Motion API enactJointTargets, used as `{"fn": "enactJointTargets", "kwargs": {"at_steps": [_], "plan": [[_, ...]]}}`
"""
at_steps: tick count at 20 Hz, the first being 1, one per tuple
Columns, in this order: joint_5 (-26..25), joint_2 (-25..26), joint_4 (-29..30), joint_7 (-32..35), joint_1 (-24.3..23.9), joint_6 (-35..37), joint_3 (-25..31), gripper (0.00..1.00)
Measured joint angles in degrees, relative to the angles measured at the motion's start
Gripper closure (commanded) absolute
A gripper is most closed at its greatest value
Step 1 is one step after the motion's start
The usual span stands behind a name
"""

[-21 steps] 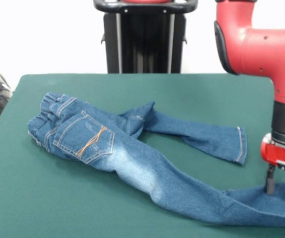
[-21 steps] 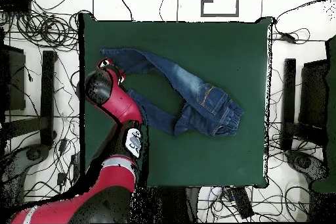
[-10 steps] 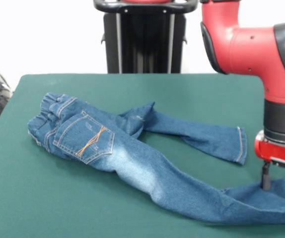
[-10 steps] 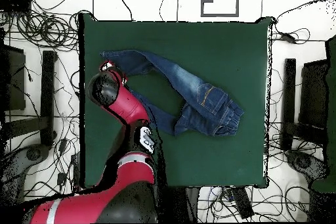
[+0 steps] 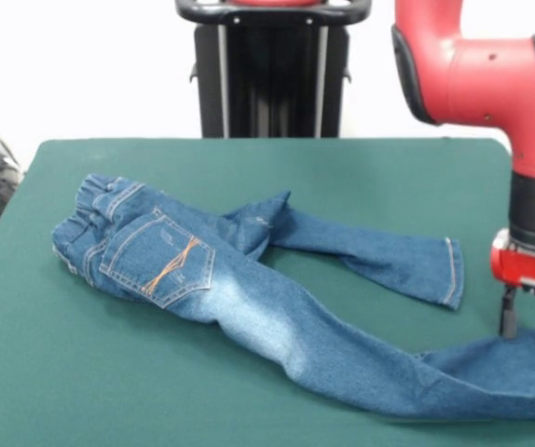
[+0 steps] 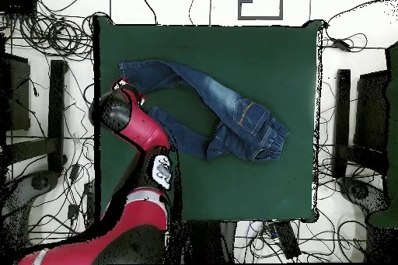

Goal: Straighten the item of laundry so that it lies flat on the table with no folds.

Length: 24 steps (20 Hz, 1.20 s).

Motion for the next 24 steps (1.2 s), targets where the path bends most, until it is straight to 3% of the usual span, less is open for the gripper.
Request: {"fn": "enactJointTargets", "kwargs": {"at_steps": [5,13,24], "plan": [[0.0,-0.3,-0.2,3.4,5.4,10.7,-6.0,0.00],[-0.6,-2.4,-0.3,11.5,6.6,20.4,-10.0,0.00],[-1.5,-12.0,5.4,12.7,-3.5,18.9,-7.5,0.00]]}}
